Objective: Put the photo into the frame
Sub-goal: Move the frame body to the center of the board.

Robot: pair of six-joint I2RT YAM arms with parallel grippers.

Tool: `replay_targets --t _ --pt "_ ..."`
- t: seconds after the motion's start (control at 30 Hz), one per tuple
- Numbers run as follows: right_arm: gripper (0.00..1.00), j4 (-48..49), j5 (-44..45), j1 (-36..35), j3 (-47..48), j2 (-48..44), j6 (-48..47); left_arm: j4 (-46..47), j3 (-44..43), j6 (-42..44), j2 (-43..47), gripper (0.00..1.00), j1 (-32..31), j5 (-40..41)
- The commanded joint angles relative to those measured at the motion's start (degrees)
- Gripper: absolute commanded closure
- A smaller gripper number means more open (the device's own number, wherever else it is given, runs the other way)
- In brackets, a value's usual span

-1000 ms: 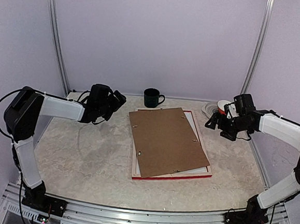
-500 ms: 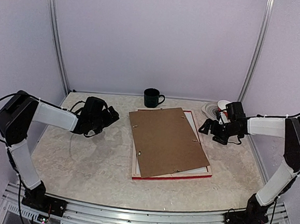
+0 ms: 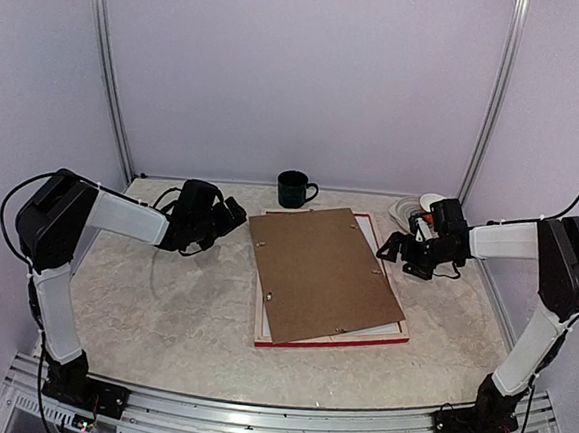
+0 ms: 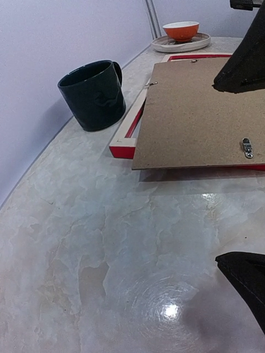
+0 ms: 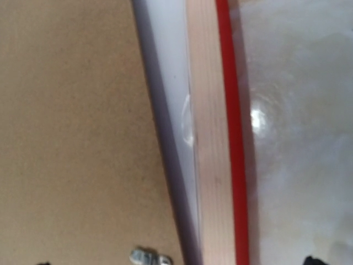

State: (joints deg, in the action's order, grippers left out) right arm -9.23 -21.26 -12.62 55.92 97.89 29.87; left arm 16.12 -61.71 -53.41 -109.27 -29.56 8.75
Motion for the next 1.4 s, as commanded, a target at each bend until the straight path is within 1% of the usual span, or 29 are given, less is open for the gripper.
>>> replay_targets --t 0.0,0.33,0.53,0.7,0.9,1.0,1.1,1.37 --pt "0.01 2.75 -2.71 -0.03 3.97 3.65 -0.99 0.89 -2.50 1.58 -2.43 0.01 -0.57 -0.84" --pt "0.01 4.13 -6.50 -0.12 11.19 12.66 -1.32 1.74 -3.58 1.84 -4.78 0.01 -0.51 -0.82" --pt "0.01 5.95 -8.58 -0.41 12.37 15.14 -1.06 2.11 -3.52 1.77 -5.53 0.01 -0.41 -1.07" --pt "0.01 7.67 -10.92 -2.06 12.44 16.03 -1.81 2.95 -2.88 1.00 -5.56 0.01 -0.41 -1.83" --pt "0.01 9.02 -14.88 -6.75 11.90 17.03 -3.12 3.14 -1.90 1.23 -3.79 0.01 -0.05 -1.28" --pt "0.01 9.08 -15.12 -8.51 10.42 16.87 -2.72 1.20 -3.19 1.72 -4.04 0.01 0.98 -0.93" --pt "0.01 11.18 -14.65 -9.06 8.87 16.49 -2.15 -0.30 -3.58 2.19 -3.93 0.01 2.04 0.54" --pt "0.01 9.63 -11.62 -9.26 8.73 14.31 -2.38 0.35 -3.92 3.40 -2.77 0.01 3.70 0.93"
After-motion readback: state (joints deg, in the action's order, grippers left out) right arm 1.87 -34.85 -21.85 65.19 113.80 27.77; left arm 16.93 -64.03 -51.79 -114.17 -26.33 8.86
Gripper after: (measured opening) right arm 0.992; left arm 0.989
